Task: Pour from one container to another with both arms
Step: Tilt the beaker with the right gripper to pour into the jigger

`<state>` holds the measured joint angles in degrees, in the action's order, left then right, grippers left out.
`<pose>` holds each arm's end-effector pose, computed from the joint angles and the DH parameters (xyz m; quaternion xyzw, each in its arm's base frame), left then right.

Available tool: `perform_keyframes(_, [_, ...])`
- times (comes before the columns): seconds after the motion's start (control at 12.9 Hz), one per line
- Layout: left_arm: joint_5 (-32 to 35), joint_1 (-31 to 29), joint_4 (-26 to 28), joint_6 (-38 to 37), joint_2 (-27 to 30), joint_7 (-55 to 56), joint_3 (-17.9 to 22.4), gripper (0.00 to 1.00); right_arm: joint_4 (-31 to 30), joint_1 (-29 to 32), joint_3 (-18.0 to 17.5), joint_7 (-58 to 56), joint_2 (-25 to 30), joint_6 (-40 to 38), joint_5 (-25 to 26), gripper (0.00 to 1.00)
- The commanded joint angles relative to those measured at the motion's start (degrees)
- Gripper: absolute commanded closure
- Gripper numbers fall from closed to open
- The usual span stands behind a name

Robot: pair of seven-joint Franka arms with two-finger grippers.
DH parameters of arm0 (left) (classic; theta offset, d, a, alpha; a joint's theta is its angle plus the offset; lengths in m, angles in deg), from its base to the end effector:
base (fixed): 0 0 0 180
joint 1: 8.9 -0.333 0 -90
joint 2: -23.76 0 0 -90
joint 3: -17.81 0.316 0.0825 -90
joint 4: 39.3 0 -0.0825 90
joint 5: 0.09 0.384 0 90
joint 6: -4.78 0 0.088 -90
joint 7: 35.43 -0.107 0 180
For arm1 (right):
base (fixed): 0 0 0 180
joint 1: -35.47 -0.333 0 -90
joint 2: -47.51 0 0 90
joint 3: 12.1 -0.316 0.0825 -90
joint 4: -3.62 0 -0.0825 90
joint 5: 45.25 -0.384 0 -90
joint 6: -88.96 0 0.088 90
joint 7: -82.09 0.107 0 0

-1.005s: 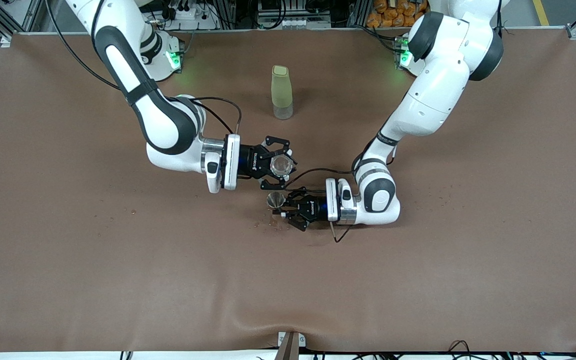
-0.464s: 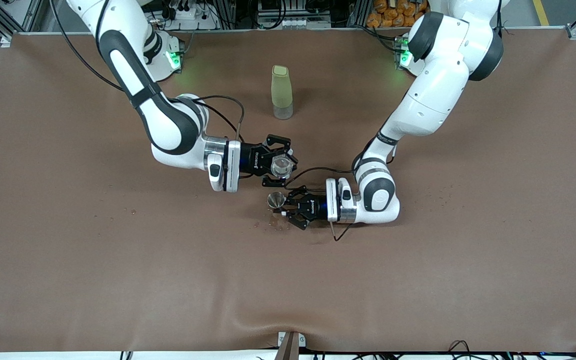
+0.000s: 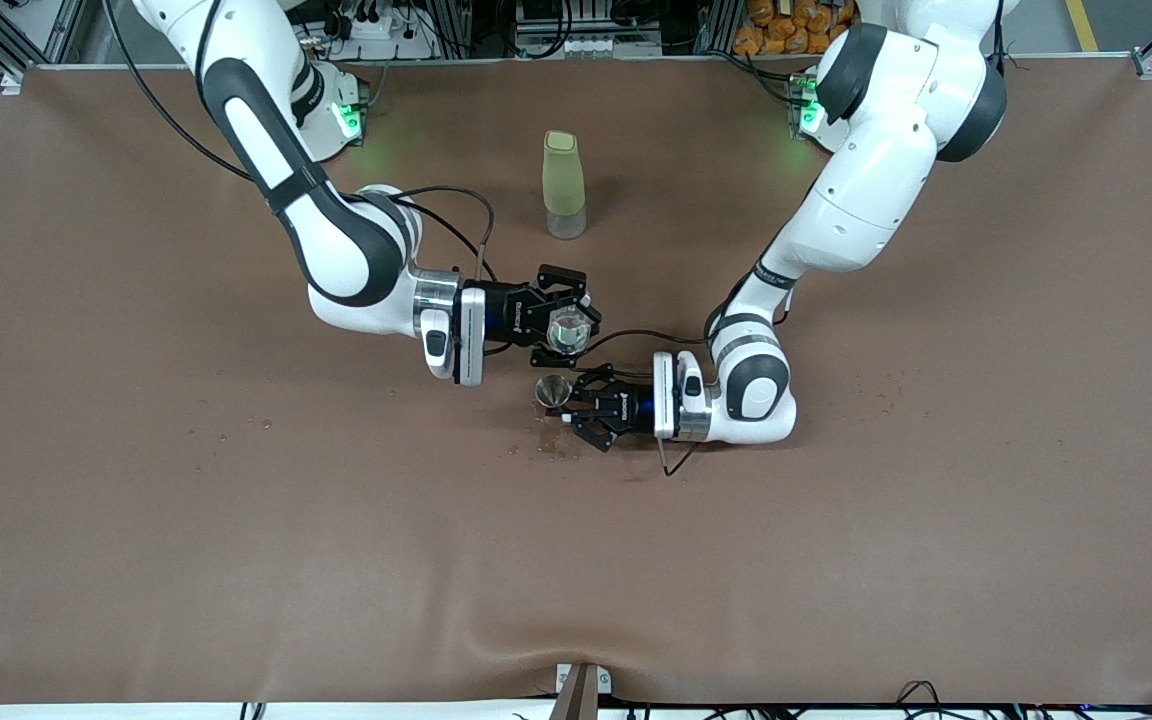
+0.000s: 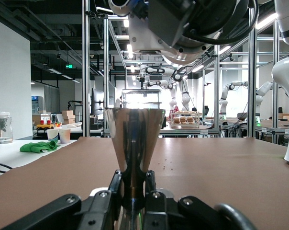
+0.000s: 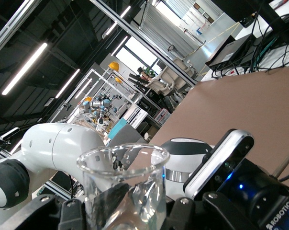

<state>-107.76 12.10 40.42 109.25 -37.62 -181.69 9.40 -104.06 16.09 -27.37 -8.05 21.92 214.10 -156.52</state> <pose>0.6003 -0.3992 0.1085 0.4607 -0.4822 0.5184 0.5352 0.5267 0.3892 0.3106 -0.7023 -0.2187 -0.2638 0.6240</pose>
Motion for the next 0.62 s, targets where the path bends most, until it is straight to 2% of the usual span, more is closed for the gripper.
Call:
perform_keyframes(0.0, [1.8, -0.9, 1.2, -1.1, 1.1, 0.7, 0.2, 1.00, -3.6, -0.6, 0.3, 3.3, 3.0, 0.0, -1.6, 1.00])
perform_keyframes(0.39, [1.8, -0.8, 1.7, -1.4, 1.2, 0.8, 0.2, 1.00, -4.0, -0.5, -0.3, 8.3, 3.6, -0.1, -1.6, 1.00])
perform_keyframes(0.54, [1.8, -0.9, 3.9, -1.4, 2.3, 0.6, 0.2, 1.00, -4.1, -0.4, -0.3, 10.9, 3.8, -0.1, -1.6, 1.00])
